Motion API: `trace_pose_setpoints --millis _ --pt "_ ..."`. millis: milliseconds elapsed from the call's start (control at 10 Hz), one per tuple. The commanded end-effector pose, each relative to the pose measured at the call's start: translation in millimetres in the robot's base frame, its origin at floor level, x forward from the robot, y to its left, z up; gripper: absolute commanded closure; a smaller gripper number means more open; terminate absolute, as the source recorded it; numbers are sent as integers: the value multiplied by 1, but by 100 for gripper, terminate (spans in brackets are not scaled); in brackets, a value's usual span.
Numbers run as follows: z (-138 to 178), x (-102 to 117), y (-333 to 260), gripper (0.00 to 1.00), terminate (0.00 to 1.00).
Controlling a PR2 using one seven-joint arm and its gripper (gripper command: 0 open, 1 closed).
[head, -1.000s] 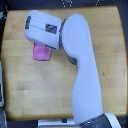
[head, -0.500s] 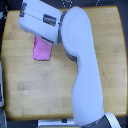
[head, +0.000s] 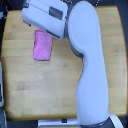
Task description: Folding a cloth
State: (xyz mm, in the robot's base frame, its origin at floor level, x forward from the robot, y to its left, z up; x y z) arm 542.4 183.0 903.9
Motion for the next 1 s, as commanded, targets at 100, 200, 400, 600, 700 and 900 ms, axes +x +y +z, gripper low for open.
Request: trace_pose_setpoints --millis 100,200,400,600,700,900 --pt "26 -53 -172 0 0" --pt "28 -57 -202 0 0" --pt "38 -67 -259 0 0" --pt "38 -62 -318 0 0" --pt "36 -61 -326 0 0" --pt "31 -57 -359 0 0"
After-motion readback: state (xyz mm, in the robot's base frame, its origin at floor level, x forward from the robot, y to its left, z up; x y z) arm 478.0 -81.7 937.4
